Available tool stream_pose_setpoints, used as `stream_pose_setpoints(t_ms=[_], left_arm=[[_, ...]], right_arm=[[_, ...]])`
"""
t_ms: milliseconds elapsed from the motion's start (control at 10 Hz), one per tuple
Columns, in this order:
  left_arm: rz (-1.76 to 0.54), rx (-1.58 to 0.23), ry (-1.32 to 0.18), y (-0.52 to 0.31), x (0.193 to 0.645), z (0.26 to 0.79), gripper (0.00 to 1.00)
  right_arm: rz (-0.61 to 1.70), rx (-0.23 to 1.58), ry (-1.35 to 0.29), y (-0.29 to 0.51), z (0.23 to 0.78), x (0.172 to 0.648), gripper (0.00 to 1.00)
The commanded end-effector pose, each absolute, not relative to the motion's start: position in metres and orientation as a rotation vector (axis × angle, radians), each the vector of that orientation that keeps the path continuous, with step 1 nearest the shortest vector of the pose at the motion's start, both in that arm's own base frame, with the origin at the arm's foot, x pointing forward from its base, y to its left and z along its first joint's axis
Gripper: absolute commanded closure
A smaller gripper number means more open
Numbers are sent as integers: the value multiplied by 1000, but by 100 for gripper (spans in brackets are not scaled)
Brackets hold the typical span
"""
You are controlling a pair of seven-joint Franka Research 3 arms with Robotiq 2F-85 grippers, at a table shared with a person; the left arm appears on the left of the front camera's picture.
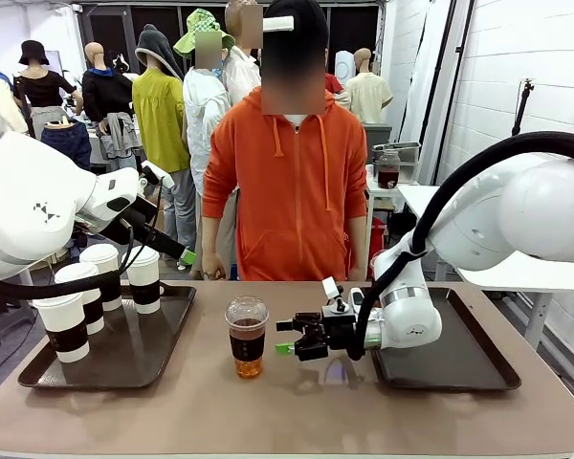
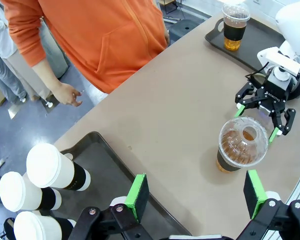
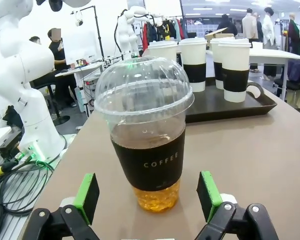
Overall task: Distribute the coffee onto the tray.
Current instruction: Pick up another iced Americano from the middle of the table and place it on the right Handle tray.
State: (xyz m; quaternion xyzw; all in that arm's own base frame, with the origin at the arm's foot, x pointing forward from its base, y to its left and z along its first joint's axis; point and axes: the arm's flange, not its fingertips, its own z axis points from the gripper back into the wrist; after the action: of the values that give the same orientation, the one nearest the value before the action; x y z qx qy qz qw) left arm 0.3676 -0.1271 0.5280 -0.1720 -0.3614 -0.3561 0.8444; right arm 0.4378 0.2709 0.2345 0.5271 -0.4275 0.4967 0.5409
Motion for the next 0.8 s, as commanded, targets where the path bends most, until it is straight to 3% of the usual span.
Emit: stream_pose_setpoints(t_ms=[0,700], left_arm=[[-751,-371,-761,-126,368,528,0],[-751,-371,-761,-126,368,528,0]], right_arm=[[1175,1205,-1055,285,228,444,0],[1194,1229,-1042,310,223,447,0]])
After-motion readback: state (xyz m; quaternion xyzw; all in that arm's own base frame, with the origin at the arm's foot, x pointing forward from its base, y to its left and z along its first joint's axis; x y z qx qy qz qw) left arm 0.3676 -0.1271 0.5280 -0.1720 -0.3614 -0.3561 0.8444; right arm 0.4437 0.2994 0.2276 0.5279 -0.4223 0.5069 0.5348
